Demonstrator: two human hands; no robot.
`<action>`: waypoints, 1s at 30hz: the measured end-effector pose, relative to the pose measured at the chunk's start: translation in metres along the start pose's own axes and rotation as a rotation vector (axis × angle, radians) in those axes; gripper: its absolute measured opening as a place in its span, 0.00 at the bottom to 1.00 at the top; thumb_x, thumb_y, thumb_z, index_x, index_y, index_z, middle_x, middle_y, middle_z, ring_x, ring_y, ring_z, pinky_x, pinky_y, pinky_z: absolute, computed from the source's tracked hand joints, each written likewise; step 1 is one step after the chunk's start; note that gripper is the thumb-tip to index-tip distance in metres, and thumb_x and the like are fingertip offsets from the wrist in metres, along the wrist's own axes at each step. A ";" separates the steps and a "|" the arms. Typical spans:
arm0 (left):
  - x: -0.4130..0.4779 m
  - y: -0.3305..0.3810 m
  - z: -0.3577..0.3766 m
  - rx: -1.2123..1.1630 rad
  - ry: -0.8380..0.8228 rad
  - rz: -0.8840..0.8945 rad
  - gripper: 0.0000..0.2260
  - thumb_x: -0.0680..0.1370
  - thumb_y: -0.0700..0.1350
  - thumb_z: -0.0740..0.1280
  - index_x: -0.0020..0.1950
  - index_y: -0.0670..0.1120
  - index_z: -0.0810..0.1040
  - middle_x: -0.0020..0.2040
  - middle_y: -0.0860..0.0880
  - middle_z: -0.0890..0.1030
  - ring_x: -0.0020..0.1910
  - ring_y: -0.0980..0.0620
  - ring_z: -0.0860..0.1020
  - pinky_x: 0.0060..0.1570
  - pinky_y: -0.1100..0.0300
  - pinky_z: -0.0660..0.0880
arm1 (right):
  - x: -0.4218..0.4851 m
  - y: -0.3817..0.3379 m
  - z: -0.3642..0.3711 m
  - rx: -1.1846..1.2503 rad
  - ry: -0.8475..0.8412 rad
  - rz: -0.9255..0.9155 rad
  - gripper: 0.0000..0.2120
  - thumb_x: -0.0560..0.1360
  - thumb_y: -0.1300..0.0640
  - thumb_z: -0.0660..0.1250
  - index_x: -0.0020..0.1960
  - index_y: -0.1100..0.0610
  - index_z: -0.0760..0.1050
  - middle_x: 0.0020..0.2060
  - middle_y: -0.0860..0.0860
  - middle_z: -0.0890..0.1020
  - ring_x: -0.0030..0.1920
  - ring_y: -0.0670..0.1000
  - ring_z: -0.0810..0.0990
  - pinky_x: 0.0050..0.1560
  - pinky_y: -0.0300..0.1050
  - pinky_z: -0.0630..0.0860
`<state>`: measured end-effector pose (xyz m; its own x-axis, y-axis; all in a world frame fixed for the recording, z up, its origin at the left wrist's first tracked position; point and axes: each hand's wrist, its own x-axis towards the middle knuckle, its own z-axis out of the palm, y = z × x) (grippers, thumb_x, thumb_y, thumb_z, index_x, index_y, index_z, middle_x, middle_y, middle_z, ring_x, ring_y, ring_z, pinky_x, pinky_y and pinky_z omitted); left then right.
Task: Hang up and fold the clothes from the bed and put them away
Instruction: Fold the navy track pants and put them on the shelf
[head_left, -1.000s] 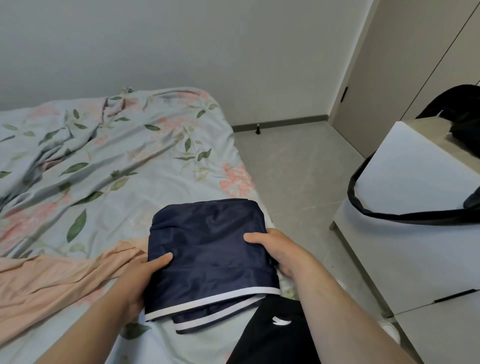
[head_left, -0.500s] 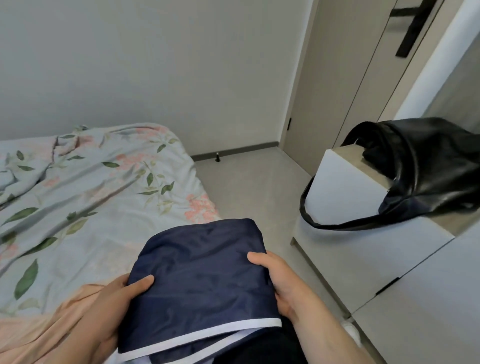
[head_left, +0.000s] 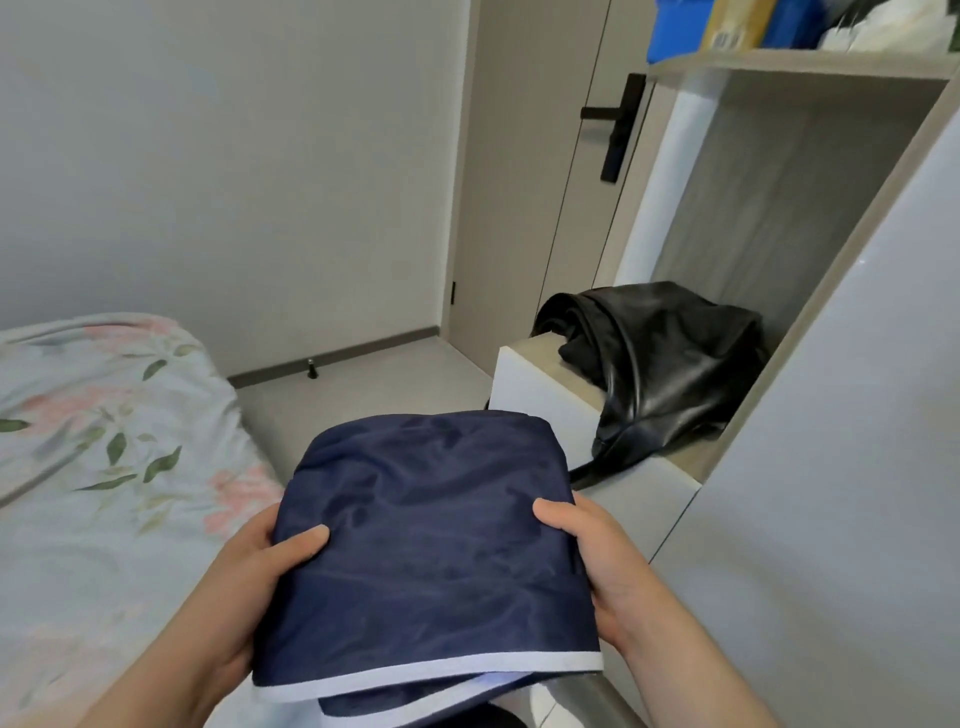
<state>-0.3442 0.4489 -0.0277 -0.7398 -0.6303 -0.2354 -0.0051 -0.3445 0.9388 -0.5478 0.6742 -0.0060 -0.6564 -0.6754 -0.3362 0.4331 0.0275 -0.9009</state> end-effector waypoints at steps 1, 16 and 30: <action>0.012 0.000 0.007 0.011 0.005 0.012 0.09 0.76 0.40 0.69 0.52 0.51 0.84 0.55 0.46 0.85 0.52 0.45 0.84 0.53 0.47 0.77 | 0.009 -0.006 -0.005 -0.013 0.013 -0.015 0.23 0.66 0.53 0.74 0.60 0.55 0.81 0.58 0.57 0.84 0.58 0.61 0.83 0.65 0.65 0.74; 0.269 0.024 0.014 0.075 0.298 0.208 0.17 0.68 0.47 0.73 0.57 0.50 0.83 0.55 0.44 0.85 0.50 0.43 0.85 0.42 0.56 0.83 | 0.292 -0.078 0.001 -0.184 -0.145 -0.187 0.10 0.79 0.57 0.66 0.54 0.44 0.82 0.51 0.47 0.87 0.51 0.50 0.86 0.54 0.52 0.82; 0.294 0.179 0.052 -0.001 0.317 0.169 0.17 0.67 0.45 0.73 0.55 0.50 0.84 0.54 0.45 0.85 0.49 0.47 0.85 0.40 0.61 0.81 | 0.325 -0.230 0.045 -0.188 -0.107 -0.020 0.10 0.77 0.60 0.68 0.53 0.48 0.84 0.52 0.52 0.87 0.53 0.55 0.86 0.52 0.52 0.81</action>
<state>-0.5982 0.2381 0.0845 -0.4850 -0.8627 -0.1436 0.1003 -0.2180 0.9708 -0.8333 0.4147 0.1046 -0.5905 -0.7510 -0.2955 0.2911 0.1432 -0.9459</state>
